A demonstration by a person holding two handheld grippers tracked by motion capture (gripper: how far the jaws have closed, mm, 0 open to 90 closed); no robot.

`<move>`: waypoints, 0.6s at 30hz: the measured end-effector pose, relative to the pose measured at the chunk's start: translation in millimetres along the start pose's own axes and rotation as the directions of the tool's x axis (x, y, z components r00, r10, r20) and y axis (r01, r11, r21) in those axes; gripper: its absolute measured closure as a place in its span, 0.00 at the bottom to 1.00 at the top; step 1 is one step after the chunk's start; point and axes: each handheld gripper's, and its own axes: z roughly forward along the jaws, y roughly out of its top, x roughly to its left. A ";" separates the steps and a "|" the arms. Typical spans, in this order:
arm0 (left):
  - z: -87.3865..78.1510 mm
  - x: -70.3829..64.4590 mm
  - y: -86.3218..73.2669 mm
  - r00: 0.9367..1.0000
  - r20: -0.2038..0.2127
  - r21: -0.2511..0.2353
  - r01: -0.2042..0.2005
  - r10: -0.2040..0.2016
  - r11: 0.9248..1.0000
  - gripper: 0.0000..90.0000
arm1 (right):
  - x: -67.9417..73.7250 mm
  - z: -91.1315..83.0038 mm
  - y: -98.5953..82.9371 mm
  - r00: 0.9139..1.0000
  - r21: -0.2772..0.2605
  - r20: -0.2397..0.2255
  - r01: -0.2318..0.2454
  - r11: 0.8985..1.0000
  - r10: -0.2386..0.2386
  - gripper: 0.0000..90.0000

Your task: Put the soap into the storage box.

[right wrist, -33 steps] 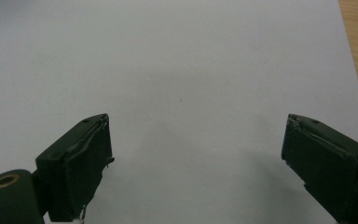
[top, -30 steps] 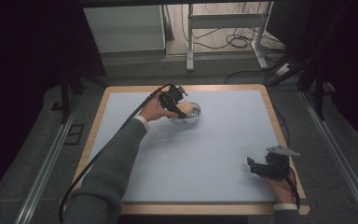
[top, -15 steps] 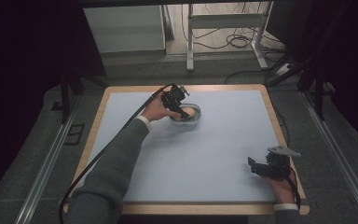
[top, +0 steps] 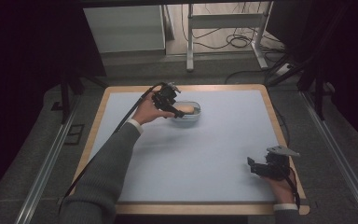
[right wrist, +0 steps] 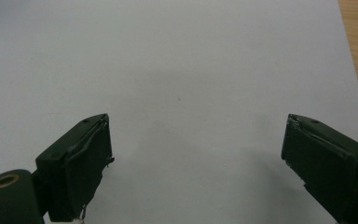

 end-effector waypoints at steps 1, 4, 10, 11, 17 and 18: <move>-2.8 -0.9 -4.7 1.000 0.000 -0.009 0.003 -0.003 1.000 0.26 | 0.1 0.0 0.0 1.000 0.000 0.001 0.002 1.000 -0.002 0.09; -11.6 -3.2 -18.8 1.000 0.001 -0.036 0.024 -0.024 0.999 0.26 | 0.6 0.3 0.4 1.000 -0.001 0.000 0.005 1.000 -0.005 0.09; -26.6 -9.5 -47.5 0.997 -0.002 -0.080 0.081 -0.082 0.993 0.26 | 2.8 1.6 1.3 1.000 0.003 -0.004 0.011 1.000 -0.011 0.09; -28.8 -10.8 -52.5 0.996 -0.004 -0.085 0.089 -0.089 0.992 0.25 | 3.0 1.8 1.4 1.000 0.002 -0.006 0.012 1.000 -0.012 0.09; -41.3 -16.3 -80.4 0.992 0.002 -0.116 0.128 -0.129 0.985 0.25 | 4.4 1.9 2.4 1.000 0.000 -0.009 0.010 1.000 -0.010 0.09; -43.5 -17.6 -84.8 0.991 0.001 -0.125 0.132 -0.133 0.983 0.25 | 4.6 2.0 2.4 1.000 -0.001 -0.009 0.010 1.000 -0.010 0.09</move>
